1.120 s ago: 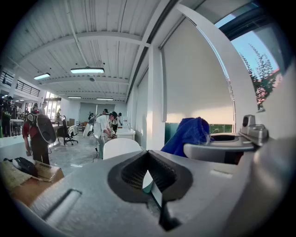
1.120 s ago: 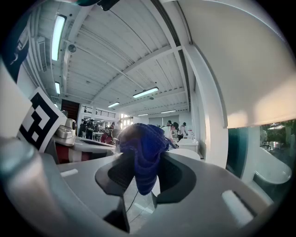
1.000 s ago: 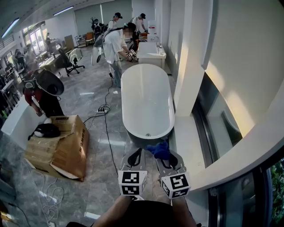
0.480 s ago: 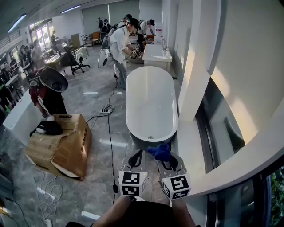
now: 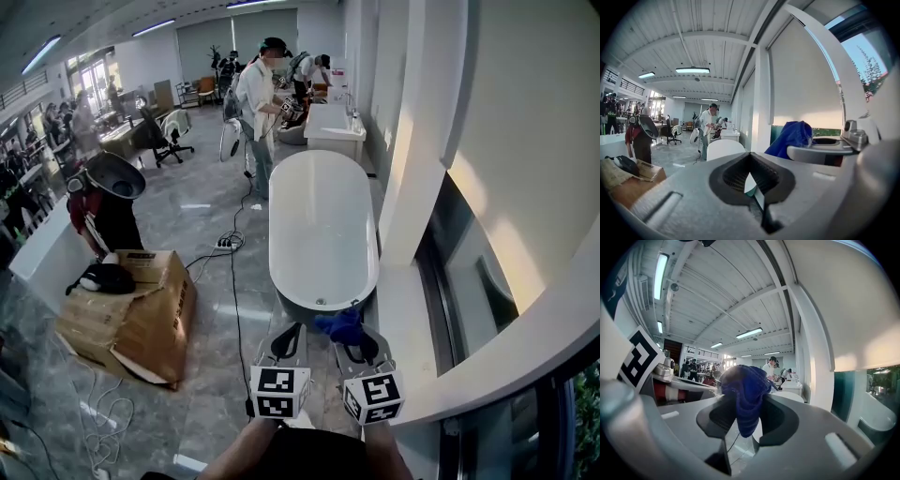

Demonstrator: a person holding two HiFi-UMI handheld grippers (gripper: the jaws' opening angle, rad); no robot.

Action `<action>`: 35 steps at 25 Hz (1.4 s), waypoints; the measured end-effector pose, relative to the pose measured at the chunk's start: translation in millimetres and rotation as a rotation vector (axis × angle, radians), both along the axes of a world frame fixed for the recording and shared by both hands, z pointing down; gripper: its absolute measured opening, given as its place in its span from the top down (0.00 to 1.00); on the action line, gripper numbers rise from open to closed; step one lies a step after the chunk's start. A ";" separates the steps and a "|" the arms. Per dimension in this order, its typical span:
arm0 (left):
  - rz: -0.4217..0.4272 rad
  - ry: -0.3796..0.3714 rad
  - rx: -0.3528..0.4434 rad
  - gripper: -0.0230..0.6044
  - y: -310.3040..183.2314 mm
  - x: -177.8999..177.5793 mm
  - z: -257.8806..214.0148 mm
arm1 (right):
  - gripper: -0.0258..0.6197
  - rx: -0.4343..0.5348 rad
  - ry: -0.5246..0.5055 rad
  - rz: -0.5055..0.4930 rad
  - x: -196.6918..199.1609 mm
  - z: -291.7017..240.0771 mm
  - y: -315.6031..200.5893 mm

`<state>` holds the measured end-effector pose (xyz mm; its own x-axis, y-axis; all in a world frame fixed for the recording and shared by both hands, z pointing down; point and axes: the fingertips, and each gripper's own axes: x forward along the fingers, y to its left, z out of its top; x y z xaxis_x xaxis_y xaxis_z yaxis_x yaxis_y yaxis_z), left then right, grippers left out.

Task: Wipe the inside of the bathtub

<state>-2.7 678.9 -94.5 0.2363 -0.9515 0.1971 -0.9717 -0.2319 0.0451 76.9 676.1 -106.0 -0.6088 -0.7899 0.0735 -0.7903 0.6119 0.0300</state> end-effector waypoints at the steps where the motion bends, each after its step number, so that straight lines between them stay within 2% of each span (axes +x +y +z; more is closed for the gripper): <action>1: 0.003 -0.001 0.001 0.96 -1.7 0.5 0.0 | 0.76 0.002 0.000 0.003 0.7 0.0 -1.8; 12: 0.032 -0.001 0.031 0.96 -39.2 4.4 -8.8 | 0.75 0.024 0.000 0.046 11.9 -6.3 -38.7; 19: 0.042 0.009 0.010 0.96 -89.7 -1.9 3.9 | 0.75 0.001 -0.005 0.071 12.0 4.5 -89.4; 24: 0.021 0.006 0.003 0.96 -138.9 -23.5 9.4 | 0.75 -0.034 -0.012 0.089 1.1 18.3 -138.5; 31: -0.016 0.015 -0.073 0.96 -229.8 -62.8 30.7 | 0.75 -0.131 -0.013 0.150 -4.9 45.8 -238.1; 35: -0.036 0.019 -0.132 0.96 -274.3 -88.4 50.1 | 0.75 -0.178 -0.003 0.141 -30.5 62.2 -285.4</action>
<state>-91.1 404.6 -44.4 0.2072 -0.9256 0.3169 -0.9780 -0.1876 0.0916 46.4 390.7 -43.8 -0.4935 -0.8420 0.2178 -0.8685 0.4906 -0.0712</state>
